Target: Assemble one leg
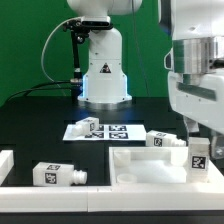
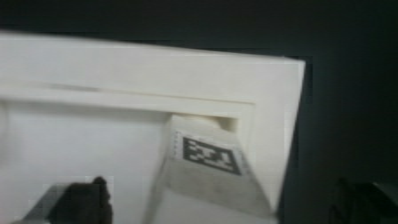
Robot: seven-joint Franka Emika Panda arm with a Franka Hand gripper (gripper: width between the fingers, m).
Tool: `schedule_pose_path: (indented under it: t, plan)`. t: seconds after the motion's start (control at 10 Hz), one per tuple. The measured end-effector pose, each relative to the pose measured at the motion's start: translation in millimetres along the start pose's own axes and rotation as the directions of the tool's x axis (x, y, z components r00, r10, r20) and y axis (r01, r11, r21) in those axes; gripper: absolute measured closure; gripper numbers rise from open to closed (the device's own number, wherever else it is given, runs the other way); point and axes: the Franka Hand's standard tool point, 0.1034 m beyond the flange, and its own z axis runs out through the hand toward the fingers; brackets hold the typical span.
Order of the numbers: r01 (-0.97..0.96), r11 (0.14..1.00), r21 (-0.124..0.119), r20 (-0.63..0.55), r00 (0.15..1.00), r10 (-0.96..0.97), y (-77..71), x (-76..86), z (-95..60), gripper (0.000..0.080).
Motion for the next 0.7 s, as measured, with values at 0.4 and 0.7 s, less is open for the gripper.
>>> schedule_pose_path:
  t: [0.4,0.7]
  plan:
    - [0.211,0.978,-0.004,0.002,0.978,-0.211,1.6,-0.3,2.5,0.0151]
    - [0.251,0.968,0.026,0.015,0.968,-0.251,-6.3,-0.9,-29.8,0.0151]
